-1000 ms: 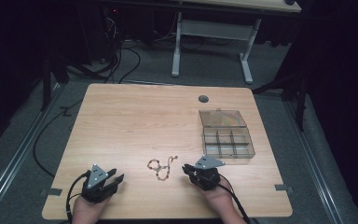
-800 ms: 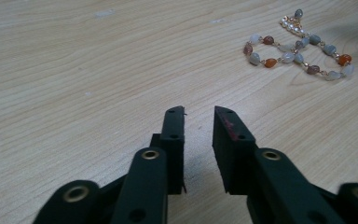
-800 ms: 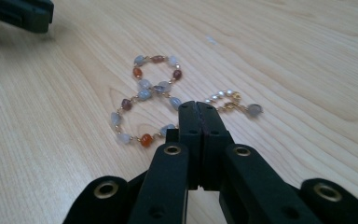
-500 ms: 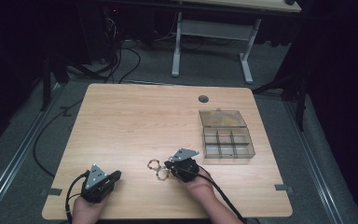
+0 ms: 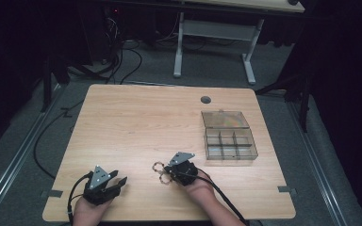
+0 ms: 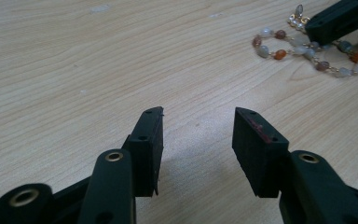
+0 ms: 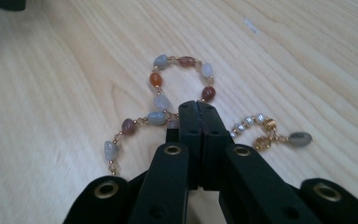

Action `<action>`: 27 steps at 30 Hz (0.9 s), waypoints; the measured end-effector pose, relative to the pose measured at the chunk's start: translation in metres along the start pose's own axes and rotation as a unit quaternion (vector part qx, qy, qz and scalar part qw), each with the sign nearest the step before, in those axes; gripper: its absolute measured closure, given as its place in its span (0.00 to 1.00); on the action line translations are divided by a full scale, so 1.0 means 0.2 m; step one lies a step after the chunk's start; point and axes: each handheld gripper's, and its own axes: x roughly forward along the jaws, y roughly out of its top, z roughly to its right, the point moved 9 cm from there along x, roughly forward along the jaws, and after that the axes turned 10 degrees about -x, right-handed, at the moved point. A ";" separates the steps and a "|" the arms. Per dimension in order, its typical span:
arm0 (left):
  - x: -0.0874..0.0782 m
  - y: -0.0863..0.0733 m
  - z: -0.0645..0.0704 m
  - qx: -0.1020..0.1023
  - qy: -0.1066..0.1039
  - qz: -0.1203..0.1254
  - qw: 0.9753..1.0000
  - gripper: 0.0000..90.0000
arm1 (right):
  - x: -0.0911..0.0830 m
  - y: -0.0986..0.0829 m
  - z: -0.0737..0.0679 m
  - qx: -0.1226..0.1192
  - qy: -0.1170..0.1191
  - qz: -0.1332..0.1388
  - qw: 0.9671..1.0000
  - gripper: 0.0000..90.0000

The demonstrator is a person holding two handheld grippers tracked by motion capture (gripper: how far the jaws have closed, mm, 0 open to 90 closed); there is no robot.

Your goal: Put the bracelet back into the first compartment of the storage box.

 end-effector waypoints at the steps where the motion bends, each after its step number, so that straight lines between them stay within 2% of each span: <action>1: 0.00 0.00 0.00 0.000 0.000 0.000 1.000 0.59 | 0.00 0.00 0.00 0.000 0.000 0.000 1.000 1.00; 9: 0.00 0.00 0.00 0.002 0.003 -0.003 1.000 0.56 | -0.12 -0.12 -0.04 -0.004 -0.005 0.002 1.000 1.00; 10: 0.00 0.00 0.00 0.002 0.004 -0.005 1.000 0.55 | -0.16 -0.16 -0.04 -0.001 -0.007 0.003 1.000 1.00; 13: 0.01 0.00 0.00 0.000 0.004 -0.004 1.000 0.55 | -0.18 -0.18 -0.04 0.002 -0.008 0.005 1.000 1.00; 14: 0.01 0.00 0.00 0.000 0.005 -0.004 1.000 0.54 | -0.22 -0.23 -0.03 0.006 -0.012 0.007 1.000 1.00; 17: 0.01 0.00 0.00 0.000 0.006 -0.005 1.000 0.54 | -0.25 -0.26 -0.02 0.012 -0.014 0.008 1.000 1.00; 22: 0.01 0.00 -0.01 0.000 0.009 -0.008 1.000 0.53 | -0.32 -0.34 0.01 0.036 -0.021 0.016 0.999 1.00; 24: 0.01 0.00 -0.01 -0.001 0.011 -0.009 1.000 0.53 | -0.37 -0.40 0.05 0.050 -0.032 0.022 0.998 1.00; 27: 0.01 0.00 -0.01 -0.001 0.013 -0.010 1.000 0.53 | -0.40 -0.44 0.09 0.061 -0.040 0.023 0.997 1.00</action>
